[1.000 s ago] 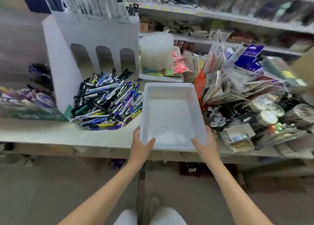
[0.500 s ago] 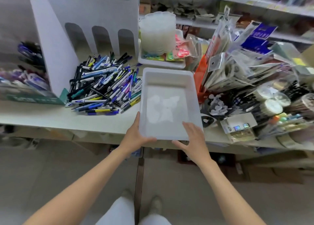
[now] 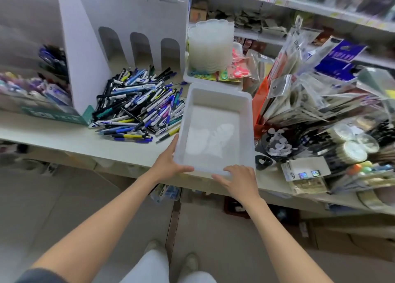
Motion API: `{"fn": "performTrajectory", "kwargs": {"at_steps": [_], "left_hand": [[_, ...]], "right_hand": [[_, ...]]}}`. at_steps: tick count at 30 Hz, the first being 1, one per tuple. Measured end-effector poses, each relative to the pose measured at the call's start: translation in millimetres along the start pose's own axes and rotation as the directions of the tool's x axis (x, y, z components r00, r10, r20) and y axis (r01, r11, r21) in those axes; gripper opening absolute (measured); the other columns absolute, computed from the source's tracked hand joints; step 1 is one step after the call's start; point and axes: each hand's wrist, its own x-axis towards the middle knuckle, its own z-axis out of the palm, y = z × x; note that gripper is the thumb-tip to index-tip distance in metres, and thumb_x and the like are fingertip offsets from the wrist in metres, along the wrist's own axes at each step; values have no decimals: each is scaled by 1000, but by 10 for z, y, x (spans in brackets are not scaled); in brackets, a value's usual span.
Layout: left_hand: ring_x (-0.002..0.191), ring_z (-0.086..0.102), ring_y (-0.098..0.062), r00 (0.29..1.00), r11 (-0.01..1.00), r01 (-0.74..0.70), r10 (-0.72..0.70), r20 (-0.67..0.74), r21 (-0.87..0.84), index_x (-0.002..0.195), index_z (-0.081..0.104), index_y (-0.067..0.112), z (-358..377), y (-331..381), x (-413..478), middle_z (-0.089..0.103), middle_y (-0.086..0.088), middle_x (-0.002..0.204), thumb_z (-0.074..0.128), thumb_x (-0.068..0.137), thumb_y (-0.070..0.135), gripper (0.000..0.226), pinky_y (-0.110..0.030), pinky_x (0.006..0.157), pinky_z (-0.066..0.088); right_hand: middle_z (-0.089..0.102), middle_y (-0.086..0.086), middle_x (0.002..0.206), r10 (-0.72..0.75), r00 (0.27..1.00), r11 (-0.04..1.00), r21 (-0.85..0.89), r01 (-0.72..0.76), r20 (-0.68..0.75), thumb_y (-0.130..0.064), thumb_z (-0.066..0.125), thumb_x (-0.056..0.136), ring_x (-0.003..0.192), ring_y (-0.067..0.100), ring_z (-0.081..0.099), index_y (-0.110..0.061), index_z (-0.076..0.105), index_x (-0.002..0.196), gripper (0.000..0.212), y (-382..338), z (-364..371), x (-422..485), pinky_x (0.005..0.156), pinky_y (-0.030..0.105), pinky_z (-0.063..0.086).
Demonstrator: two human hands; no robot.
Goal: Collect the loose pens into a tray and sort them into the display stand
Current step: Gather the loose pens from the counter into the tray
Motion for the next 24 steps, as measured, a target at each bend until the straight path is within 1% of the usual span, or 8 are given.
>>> {"fn": "performTrajectory", "kwargs": {"at_steps": [2,5,9,12,15,19,22,24], "left_hand": [[135,45,-22,1000,1000,3,-3,-27,8,158,4,36,-38,22,-13,36,5,156,91,66,38,127,-43,107,45],[122,55,-17,992,1000,-2,1,-127,-13,158,15,34,-209,40,24,43,3,150,88,69,43,116,-37,93,52],[105,62,-12,967,998,-36,24,-252,-41,149,39,25,-583,10,146,57,3,132,81,79,42,83,-27,82,51],[101,62,-11,924,996,-55,27,-381,-63,140,49,20,-980,-13,311,61,3,122,71,90,36,57,-28,82,53],[110,60,-16,863,998,-65,57,-502,1,134,54,19,-1468,-118,577,61,3,120,67,94,30,44,-35,91,53],[131,45,-22,843,973,-55,165,-512,223,139,50,19,-2066,-243,1003,51,-3,141,67,93,33,51,-43,110,40],[147,22,-26,874,899,-39,242,-421,436,151,35,17,-2332,-194,1314,28,-7,160,68,91,41,72,-42,122,21],[152,7,-28,899,825,-7,253,-358,564,157,20,17,-2415,-163,1487,10,-10,166,66,89,53,90,-42,124,9]], "right_hand": [[64,-9,125,9,1000,997,80,-10,5,-78,44,83,119,14,52,-25,64,124,70,-36,-53,8,103,34,30],[62,-6,128,6,997,975,223,10,-72,-69,49,87,122,16,50,-22,64,124,62,-167,-152,124,104,36,31],[64,-3,127,-32,987,939,334,85,-159,-58,55,91,116,17,55,-18,65,122,51,-548,-207,451,102,38,37],[64,-2,127,-48,980,910,397,123,-194,-52,58,92,114,17,56,-18,65,123,46,-962,-224,801,101,37,40],[64,0,123,-72,972,905,395,158,-225,-48,60,92,111,18,57,-16,65,122,44,-1401,-221,1197,98,39,42],[67,5,118,-82,965,907,383,175,-248,-41,68,90,109,22,58,-11,66,121,43,-1910,-198,1670,95,34,41],[66,8,119,-59,964,907,390,160,-259,-36,70,89,112,25,57,-8,64,123,44,-2196,-181,1980,98,34,41],[63,8,124,-23,963,907,400,133,-268,-38,68,91,118,25,53,-9,60,129,48,-2325,-155,2124,103,34,38]]}}
